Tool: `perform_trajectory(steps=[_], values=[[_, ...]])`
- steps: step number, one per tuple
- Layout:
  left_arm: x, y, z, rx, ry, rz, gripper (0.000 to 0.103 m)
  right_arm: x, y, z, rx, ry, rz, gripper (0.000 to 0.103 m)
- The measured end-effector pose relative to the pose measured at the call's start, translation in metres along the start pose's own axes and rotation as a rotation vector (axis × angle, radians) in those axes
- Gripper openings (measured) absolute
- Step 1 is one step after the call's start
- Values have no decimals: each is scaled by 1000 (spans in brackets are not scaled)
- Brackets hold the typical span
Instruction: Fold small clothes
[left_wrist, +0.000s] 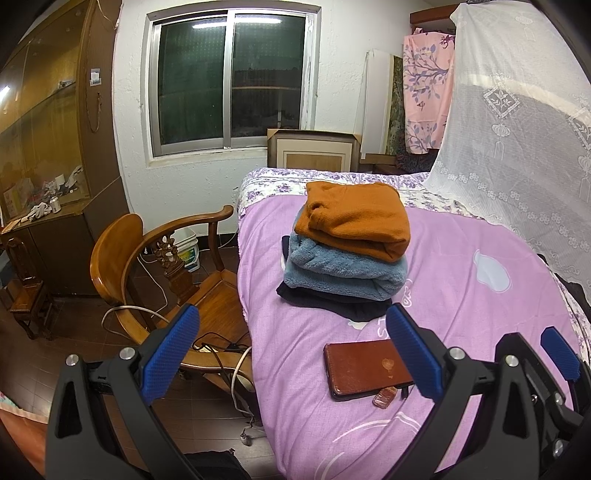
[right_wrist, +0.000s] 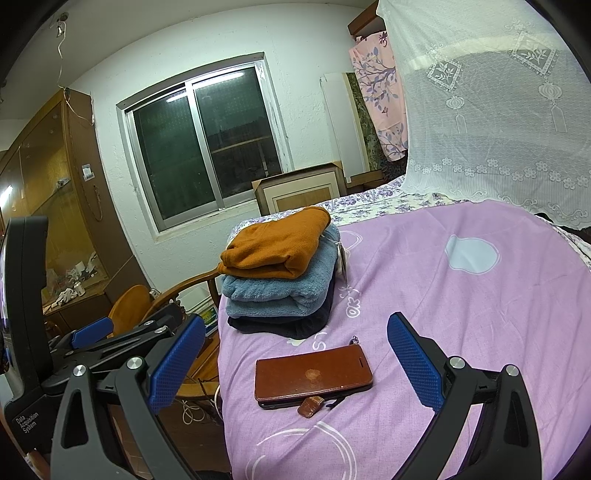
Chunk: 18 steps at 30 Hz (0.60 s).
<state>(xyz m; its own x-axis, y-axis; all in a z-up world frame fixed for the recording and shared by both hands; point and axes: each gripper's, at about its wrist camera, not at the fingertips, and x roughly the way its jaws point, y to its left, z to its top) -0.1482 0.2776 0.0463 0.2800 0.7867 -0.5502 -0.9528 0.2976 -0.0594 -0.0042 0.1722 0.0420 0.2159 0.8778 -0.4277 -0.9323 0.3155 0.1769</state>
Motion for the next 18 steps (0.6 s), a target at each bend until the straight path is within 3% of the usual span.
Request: perform_trajectory(steps=[18], values=[[3,0,5,5,6,-6,99,0,0,1,2,3,1,100]])
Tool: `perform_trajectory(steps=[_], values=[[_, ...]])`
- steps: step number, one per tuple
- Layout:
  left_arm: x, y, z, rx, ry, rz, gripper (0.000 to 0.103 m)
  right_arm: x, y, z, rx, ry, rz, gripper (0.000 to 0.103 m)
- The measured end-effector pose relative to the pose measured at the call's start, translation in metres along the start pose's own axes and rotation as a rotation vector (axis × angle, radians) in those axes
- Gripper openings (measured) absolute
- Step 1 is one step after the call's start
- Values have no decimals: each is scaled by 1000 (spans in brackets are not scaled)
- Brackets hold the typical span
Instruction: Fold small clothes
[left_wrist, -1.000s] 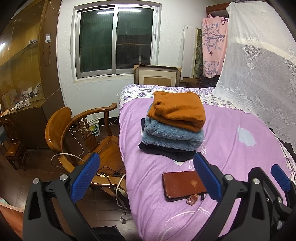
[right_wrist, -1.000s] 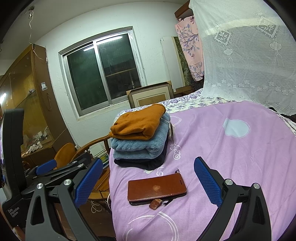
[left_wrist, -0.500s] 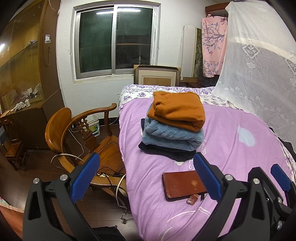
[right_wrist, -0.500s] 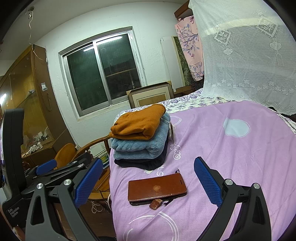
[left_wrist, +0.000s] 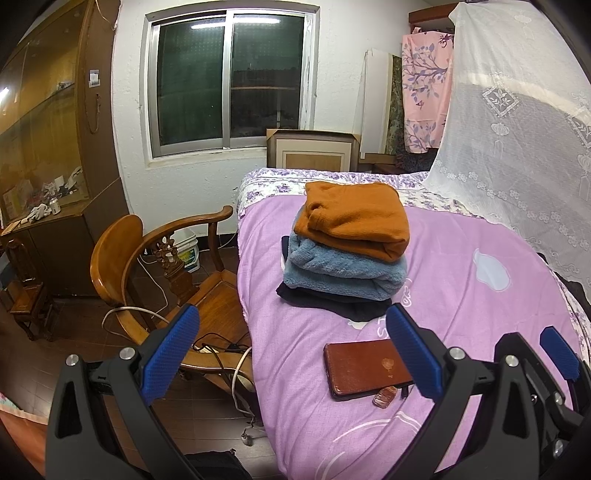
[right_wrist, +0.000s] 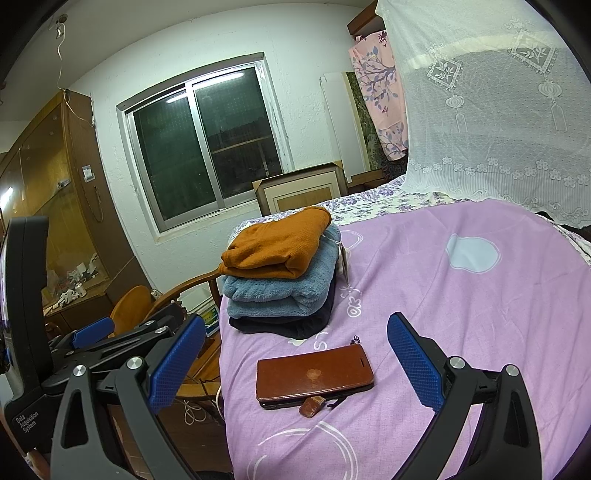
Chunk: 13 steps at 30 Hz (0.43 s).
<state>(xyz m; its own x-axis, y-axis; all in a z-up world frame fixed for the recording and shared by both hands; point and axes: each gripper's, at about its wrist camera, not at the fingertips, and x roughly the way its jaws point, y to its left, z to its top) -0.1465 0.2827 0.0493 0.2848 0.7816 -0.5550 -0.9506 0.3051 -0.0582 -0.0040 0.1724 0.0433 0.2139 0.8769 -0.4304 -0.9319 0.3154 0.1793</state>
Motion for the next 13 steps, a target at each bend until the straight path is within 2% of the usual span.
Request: perform_trajectory(steps=[13], values=[[-3,1,3,-3,-21,8,99,0,0,0,2,0,2,100]])
